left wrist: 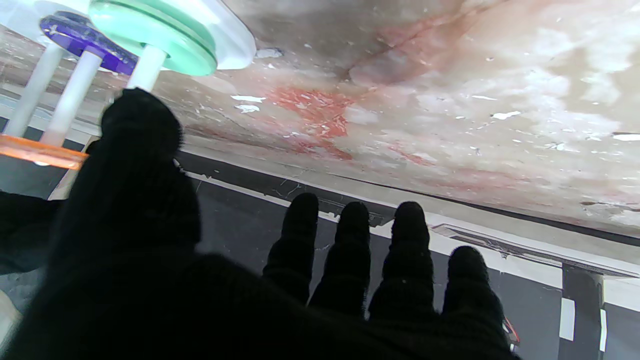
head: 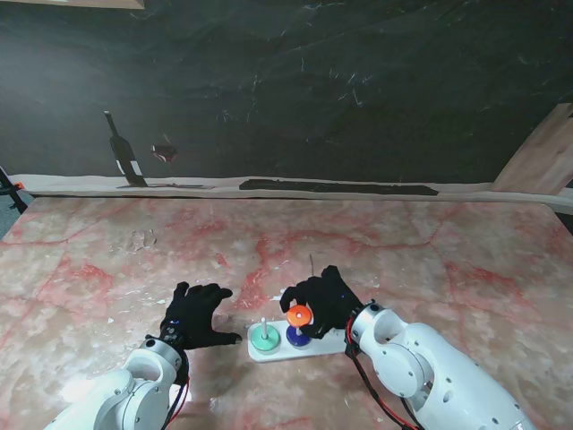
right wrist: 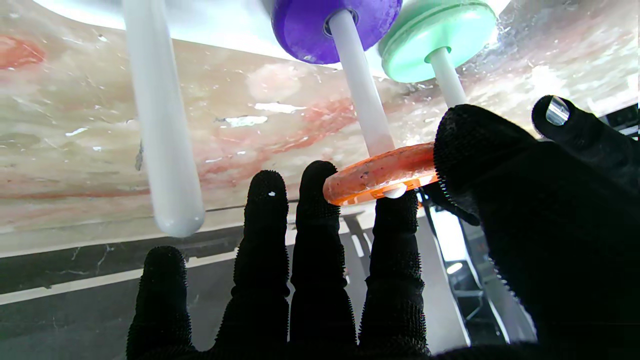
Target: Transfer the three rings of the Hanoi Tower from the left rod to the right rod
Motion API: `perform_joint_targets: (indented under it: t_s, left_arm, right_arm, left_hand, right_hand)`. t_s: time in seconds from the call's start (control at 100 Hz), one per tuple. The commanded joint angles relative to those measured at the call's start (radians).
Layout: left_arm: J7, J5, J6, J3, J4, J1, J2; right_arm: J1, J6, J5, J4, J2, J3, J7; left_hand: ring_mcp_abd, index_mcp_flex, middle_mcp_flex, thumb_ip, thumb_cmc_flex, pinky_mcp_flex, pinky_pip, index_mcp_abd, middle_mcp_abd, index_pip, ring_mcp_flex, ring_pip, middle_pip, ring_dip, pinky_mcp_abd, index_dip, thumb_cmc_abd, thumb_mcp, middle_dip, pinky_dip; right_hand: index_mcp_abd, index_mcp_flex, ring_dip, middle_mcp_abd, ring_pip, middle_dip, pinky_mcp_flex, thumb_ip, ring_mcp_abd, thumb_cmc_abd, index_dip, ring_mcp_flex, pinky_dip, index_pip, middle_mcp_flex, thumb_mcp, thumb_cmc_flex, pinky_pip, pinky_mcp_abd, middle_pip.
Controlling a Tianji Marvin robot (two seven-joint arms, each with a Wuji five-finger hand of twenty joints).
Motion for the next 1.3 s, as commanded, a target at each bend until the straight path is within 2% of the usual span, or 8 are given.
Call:
perform_joint_targets:
  t_s: [0.0, 0.27, 0.41, 0.61, 0.78, 1.01, 1.14, 1.29]
  left_arm:
    - [-0.003, -0.004, -0.002, 0.002, -0.004, 0.0, 0.0]
    - [-0.004, -0.003, -0.001, 0.004, -0.003, -0.001, 0.0]
    - [-0.003, -0.002, -0.001, 0.004, -0.004, 0.0, 0.0]
    - [-0.003, -0.001, -0.001, 0.003, -0.004, 0.0, 0.0]
    - [-0.009, -0.004, -0.012, 0.016, 0.005, -0.013, 0.002]
    - [-0.03, -0.015, -0.041, 0.05, 0.032, -0.051, 0.005]
    - [-0.049, -0.016, -0.052, 0.079, 0.049, -0.079, 0.009]
    - [-0.068, -0.026, -0.069, 0.124, 0.081, -0.123, 0.012]
  right_arm:
    - [-0.005, 0.003, -0.005, 0.002, 0.002, -0.006, 0.002]
    - [-0.012, 0.013, -0.008, -0.008, 0.005, -0.006, 0.019]
    - [-0.017, 0.016, -0.01, -0.016, 0.007, -0.005, 0.032]
    - [-0.025, 0.031, -0.01, -0.036, 0.01, 0.0, 0.056]
    - [-0.052, 0.053, -0.003, -0.079, 0.01, 0.029, 0.075]
    - [-0.14, 0.15, 0.045, -0.185, 0.008, 0.122, 0.121]
    - [-0.2, 0.213, 0.072, -0.236, 0.003, 0.179, 0.123]
    - [-0.264, 0.278, 0.094, -0.283, -0.004, 0.232, 0.112]
  left_hand:
    - [0.009, -0.008, 0.01, 0.045, 0.014, -0.006, 0.0, 0.003, 0.031, -0.02, 0.003, 0.004, -0.002, 0.008, 0.015, -0.009, 0.026, -0.029, -0.013, -0.002]
    - [0.009, -0.007, 0.01, 0.045, 0.015, -0.006, 0.002, 0.004, 0.03, -0.019, 0.003, 0.004, -0.002, 0.008, 0.015, -0.009, 0.027, -0.029, -0.013, -0.004]
    - [0.009, -0.007, 0.009, 0.045, 0.015, -0.007, 0.003, 0.003, 0.029, -0.019, 0.003, 0.004, -0.003, 0.008, 0.015, -0.009, 0.027, -0.03, -0.013, -0.005]
    - [0.009, -0.009, 0.01, 0.045, 0.016, -0.007, 0.004, 0.004, 0.031, -0.019, 0.003, 0.004, -0.002, 0.008, 0.016, -0.009, 0.026, -0.03, -0.013, -0.006]
    - [0.008, -0.017, 0.004, 0.045, 0.017, -0.007, 0.003, 0.007, 0.027, -0.021, 0.0, 0.003, -0.003, 0.008, 0.015, -0.01, 0.021, -0.03, -0.013, -0.007]
    - [0.002, -0.052, -0.037, 0.04, 0.025, -0.014, -0.031, 0.024, 0.011, -0.019, -0.037, -0.007, 0.002, 0.004, 0.005, -0.012, -0.021, -0.025, -0.007, -0.018]
    - [-0.003, -0.07, -0.063, 0.029, 0.022, -0.013, -0.058, 0.036, -0.002, -0.058, -0.061, -0.009, 0.029, 0.004, 0.003, -0.037, -0.081, -0.004, 0.027, -0.015]
    - [-0.016, -0.071, -0.082, 0.019, -0.002, -0.005, -0.085, 0.043, -0.019, -0.116, -0.091, -0.007, 0.049, 0.013, -0.003, -0.059, -0.103, 0.038, 0.076, -0.036]
  right_hand:
    - [-0.008, -0.016, -0.013, -0.034, -0.011, -0.008, -0.011, 0.048, 0.003, 0.034, 0.018, -0.024, 0.016, 0.023, -0.016, 0.015, 0.014, 0.011, 0.016, 0.003]
    - [-0.013, -0.086, -0.032, -0.028, -0.056, -0.042, -0.013, 0.046, 0.013, 0.033, -0.007, -0.092, 0.002, -0.023, -0.123, -0.021, -0.008, -0.017, 0.005, -0.048]
    - [-0.017, -0.132, -0.065, -0.023, -0.121, -0.08, -0.012, 0.044, 0.021, 0.033, -0.054, -0.138, -0.015, -0.076, -0.201, -0.053, -0.02, -0.043, -0.003, -0.112]
    - [-0.008, -0.204, -0.132, 0.013, -0.252, -0.119, -0.013, 0.04, 0.029, 0.028, -0.131, -0.242, -0.048, -0.132, -0.376, -0.09, -0.035, -0.092, -0.022, -0.185]
    - [0.007, -0.233, -0.149, 0.025, -0.279, -0.142, -0.014, 0.036, 0.028, 0.04, -0.162, -0.266, -0.065, -0.138, -0.41, -0.117, -0.047, -0.116, -0.027, -0.224]
    - [0.016, -0.215, -0.162, 0.029, -0.299, -0.154, -0.02, 0.047, 0.033, 0.073, -0.188, -0.285, -0.088, -0.135, -0.416, -0.147, -0.037, -0.169, -0.031, -0.246]
    - [0.016, -0.213, -0.165, 0.029, -0.306, -0.154, -0.027, 0.049, 0.036, 0.08, -0.19, -0.296, -0.088, -0.133, -0.416, -0.151, -0.035, -0.184, -0.034, -0.246]
    - [0.015, -0.191, -0.169, 0.029, -0.313, -0.155, -0.028, 0.05, 0.04, 0.09, -0.195, -0.304, -0.085, -0.137, -0.414, -0.163, -0.033, -0.205, -0.035, -0.248]
